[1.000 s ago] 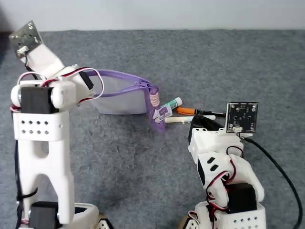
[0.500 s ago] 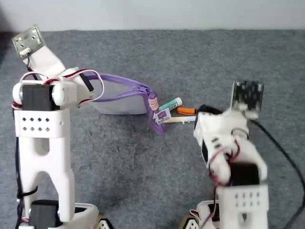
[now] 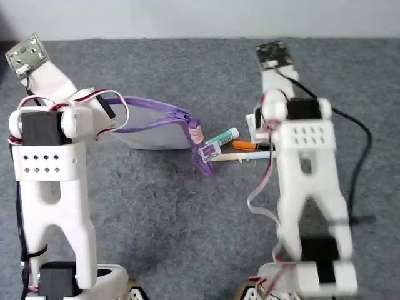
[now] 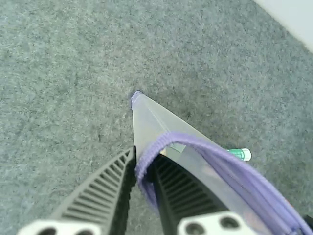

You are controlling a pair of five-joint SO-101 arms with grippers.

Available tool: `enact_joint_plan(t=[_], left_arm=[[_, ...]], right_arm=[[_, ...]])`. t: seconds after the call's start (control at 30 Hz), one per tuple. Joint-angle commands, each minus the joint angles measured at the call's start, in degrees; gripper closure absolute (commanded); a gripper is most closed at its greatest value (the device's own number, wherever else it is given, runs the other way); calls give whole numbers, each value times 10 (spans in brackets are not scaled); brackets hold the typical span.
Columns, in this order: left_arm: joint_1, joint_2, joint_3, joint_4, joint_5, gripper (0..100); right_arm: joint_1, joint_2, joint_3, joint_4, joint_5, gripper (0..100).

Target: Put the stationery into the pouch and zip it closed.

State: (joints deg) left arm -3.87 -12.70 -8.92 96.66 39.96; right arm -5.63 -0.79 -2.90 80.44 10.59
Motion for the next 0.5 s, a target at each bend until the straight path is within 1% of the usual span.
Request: enact_joint_plan(t=[0.0,0.07,0.13,0.33,0.47], left_arm=[[-2,4,16,11,7,987],[-2,4,16,11,7,987],[-2,4,16,10,7,987],[-2,4,16,10,7,987],[-2,4,16,10,7,987]], right_arm=[[1,95,-106,56,33,889],[0,145,-147,69,47,839],[0,189,-179,68,65,811],[-28,295,-263,68,130,808],[-42,349,-304,68,141,808]])
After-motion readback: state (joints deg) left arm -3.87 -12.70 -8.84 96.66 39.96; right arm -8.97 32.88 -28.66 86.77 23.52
